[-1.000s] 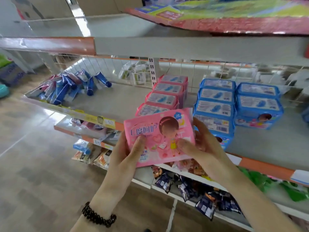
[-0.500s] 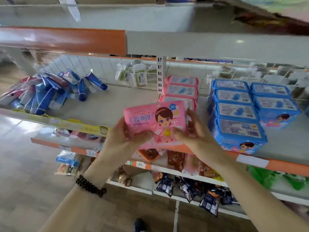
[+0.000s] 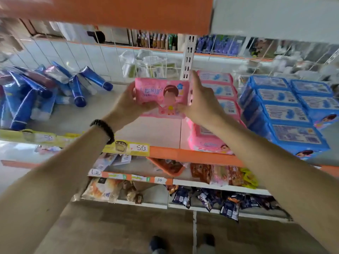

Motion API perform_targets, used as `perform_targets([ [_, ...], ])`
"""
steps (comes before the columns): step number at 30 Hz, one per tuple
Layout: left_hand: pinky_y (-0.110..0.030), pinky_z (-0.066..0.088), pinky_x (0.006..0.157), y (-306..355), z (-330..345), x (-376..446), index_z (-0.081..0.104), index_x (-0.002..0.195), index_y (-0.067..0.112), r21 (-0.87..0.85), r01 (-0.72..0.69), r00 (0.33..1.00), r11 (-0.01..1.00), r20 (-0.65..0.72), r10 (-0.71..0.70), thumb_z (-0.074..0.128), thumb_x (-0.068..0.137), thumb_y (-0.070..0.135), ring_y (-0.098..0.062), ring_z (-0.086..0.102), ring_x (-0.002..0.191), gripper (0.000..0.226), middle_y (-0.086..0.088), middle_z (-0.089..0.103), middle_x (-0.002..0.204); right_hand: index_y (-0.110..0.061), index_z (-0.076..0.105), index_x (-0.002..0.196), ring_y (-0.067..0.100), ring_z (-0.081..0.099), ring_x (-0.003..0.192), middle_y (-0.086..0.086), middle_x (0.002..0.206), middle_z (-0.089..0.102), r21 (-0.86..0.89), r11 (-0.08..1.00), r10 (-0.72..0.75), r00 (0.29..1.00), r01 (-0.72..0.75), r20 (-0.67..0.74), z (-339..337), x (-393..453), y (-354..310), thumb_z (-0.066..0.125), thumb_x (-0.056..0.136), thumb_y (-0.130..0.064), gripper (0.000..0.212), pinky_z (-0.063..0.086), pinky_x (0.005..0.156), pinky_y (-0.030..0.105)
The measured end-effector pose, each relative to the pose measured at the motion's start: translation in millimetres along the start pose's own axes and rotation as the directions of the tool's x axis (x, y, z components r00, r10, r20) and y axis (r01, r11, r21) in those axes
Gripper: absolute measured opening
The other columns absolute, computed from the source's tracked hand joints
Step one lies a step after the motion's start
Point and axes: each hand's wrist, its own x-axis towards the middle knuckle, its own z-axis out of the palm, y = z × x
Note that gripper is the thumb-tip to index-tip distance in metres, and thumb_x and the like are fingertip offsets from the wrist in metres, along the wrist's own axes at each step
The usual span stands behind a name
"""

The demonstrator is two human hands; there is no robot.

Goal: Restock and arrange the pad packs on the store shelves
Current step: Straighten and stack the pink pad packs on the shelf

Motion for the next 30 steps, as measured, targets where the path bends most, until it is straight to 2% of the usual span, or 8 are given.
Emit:
perform_targets([
  [2, -0.016, 0.056, 0.065, -15, -1, 23, 0.046, 0.137, 0.01, 0.003, -0.009, 1.0, 1.0, 0.02, 0.009, 0.083, 0.075, 0.002, -0.004, 0.068, 0.085, 0.073, 0.002, 0.064, 0.106, -0.02, 0.031, 0.145, 0.019, 0.06, 0.072, 0.001, 0.084, 0.055, -0.208, 0.977, -0.055, 0.998, 0.052, -0.011, 14, 22, 8, 0.082, 0.081, -0.033, 0.082, 0.039, 0.054, 0.024],
  [5, -0.018, 0.056, 0.065, -36, 1, 49, 0.044, 0.138, 0.009, -0.031, -0.007, 0.999, 0.999, 0.048, 0.008, 0.082, 0.075, -0.001, -0.006, 0.07, 0.084, 0.074, -0.001, 0.063, 0.109, -0.017, 0.045, 0.127, 0.022, 0.055, 0.073, -0.001, 0.076, 0.055, -0.482, 0.87, -0.127, 0.992, 0.104, -0.015, 32, 50, 21, 0.083, 0.078, -0.036, 0.064, 0.037, 0.069, 0.031],
  [8, -0.022, 0.058, 0.071, -53, 6, 71, 0.043, 0.14, 0.009, -0.044, -0.01, 0.995, 0.999, 0.098, 0.014, 0.083, 0.075, 0.001, -0.014, 0.07, 0.097, 0.076, -0.005, 0.064, 0.119, -0.016, 0.05, 0.118, 0.024, 0.055, 0.088, -0.005, 0.069, 0.044, -0.583, 0.81, -0.072, 0.997, 0.062, 0.005, 40, 72, 26, 0.079, 0.081, -0.034, 0.05, 0.04, 0.093, 0.042],
  [10, -0.028, 0.06, 0.078, -59, 9, 83, 0.04, 0.142, 0.013, -0.06, -0.005, 0.994, 0.998, 0.106, 0.011, 0.081, 0.077, 0.0, -0.018, 0.069, 0.104, 0.078, -0.003, 0.063, 0.122, -0.015, 0.051, 0.117, 0.026, 0.056, 0.097, -0.003, 0.072, 0.048, -0.619, 0.784, -0.045, 0.999, 0.041, 0.009, 44, 84, 27, 0.078, 0.081, -0.033, 0.048, 0.037, 0.101, 0.048],
  [16, -0.025, 0.06, 0.073, -67, 17, 108, 0.026, 0.15, 0.015, -0.08, 0.003, 0.989, 0.997, 0.149, 0.009, 0.075, 0.081, -0.008, 0.003, 0.069, 0.089, 0.088, 0.008, 0.061, 0.114, -0.019, 0.052, 0.115, 0.026, 0.051, 0.089, -0.001, 0.076, 0.053, -0.641, 0.766, -0.041, 0.999, 0.043, 0.019, 48, 108, 37, 0.076, 0.085, -0.034, 0.041, 0.034, 0.097, 0.045],
  [20, -0.027, 0.061, 0.077, -70, 21, 123, 0.023, 0.148, 0.012, -0.013, -0.037, 0.992, 0.999, 0.12, 0.039, 0.076, 0.079, -0.008, 0.0, 0.066, 0.095, 0.09, 0.007, 0.059, 0.118, -0.02, 0.053, 0.093, 0.027, 0.052, 0.095, -0.002, 0.068, 0.047, -0.661, 0.748, -0.077, 0.997, 0.051, -0.01, 47, 117, 35, 0.065, 0.092, -0.021, 0.012, 0.03, 0.104, 0.048],
  [24, -0.045, 0.057, 0.094, -73, 31, 135, 0.02, 0.147, 0.014, 0.123, -0.089, 0.99, 0.988, 0.124, 0.073, 0.081, 0.076, -0.001, -0.02, 0.064, 0.112, 0.095, 0.003, 0.059, 0.121, -0.019, 0.055, 0.086, 0.026, 0.046, 0.092, -0.001, 0.068, 0.044, -0.686, 0.727, -0.05, 0.998, 0.017, -0.029, 45, 119, 38, 0.058, 0.094, -0.018, 0.009, 0.027, 0.106, 0.049],
  [30, -0.046, 0.057, 0.093, -71, 43, 142, 0.026, 0.143, 0.011, 0.211, -0.139, 0.987, 0.968, 0.112, 0.117, 0.083, 0.075, 0.002, -0.02, 0.063, 0.105, 0.09, 0.007, 0.055, 0.112, -0.017, 0.061, 0.078, 0.028, 0.049, 0.102, -0.001, 0.066, 0.042, -0.712, 0.702, -0.042, 0.998, -0.005, -0.048, 38, 118, 40, 0.051, 0.094, -0.012, 0.02, 0.028, 0.102, 0.047],
])
